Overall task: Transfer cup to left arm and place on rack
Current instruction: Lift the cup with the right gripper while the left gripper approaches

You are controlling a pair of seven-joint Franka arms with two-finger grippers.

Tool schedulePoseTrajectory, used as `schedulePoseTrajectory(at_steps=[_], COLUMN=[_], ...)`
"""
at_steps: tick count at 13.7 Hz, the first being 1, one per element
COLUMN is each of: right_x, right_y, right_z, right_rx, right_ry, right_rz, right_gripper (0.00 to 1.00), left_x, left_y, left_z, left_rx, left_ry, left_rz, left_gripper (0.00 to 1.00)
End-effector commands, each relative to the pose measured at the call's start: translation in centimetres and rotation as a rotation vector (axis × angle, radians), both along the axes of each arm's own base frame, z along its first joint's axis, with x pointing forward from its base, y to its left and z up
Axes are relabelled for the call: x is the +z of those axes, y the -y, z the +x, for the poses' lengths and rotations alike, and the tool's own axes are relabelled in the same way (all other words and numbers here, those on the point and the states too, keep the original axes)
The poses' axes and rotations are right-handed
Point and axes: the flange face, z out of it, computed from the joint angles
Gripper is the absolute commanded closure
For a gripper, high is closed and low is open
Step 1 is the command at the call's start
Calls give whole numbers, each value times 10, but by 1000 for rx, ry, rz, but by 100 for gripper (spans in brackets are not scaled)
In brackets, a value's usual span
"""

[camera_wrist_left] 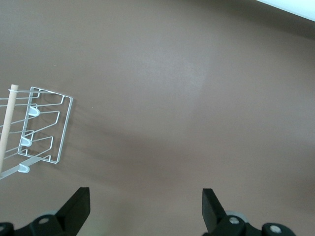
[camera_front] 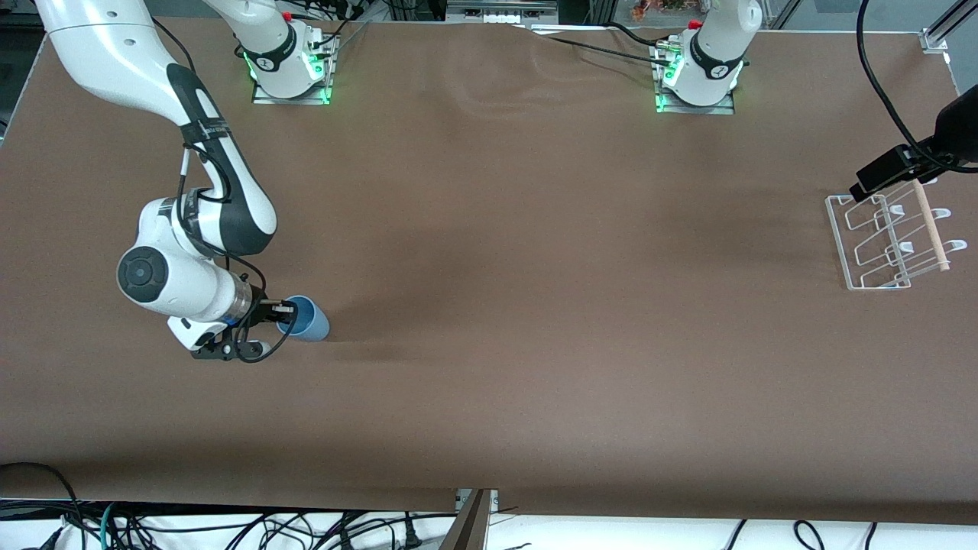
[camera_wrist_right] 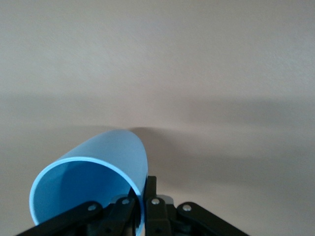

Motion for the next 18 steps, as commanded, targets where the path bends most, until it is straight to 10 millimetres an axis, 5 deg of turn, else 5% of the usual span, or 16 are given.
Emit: schedulePoseTrajectory(at_steps=[1,4,6,8,14,18], right_x=[23,40,60,77,102,100], right_y=[-29,-58,-95,-131,-236,-284], right_z=[5,5,5,6,-10,-25], right_rx=[-37,-116,-171,-235,-419,-487], right_ry=[17,5,2,-5,-87,-85], right_rz=[107,231,305,369,611,694], right_gripper=[100,100,100,100,100,100], left_x=[3,-4,-38,-47,-42,-38], left_y=[5,15,27,25,32,66], left_z=[-2,2,20,26,30,34], left_rx=[-5,-29,-53,-59,-334,-400], left_ry=[2,-11,-70,-77,-57,-42], left_rz=[1,8,7,3,-29,-33], left_gripper=[0,0,0,0,0,0])
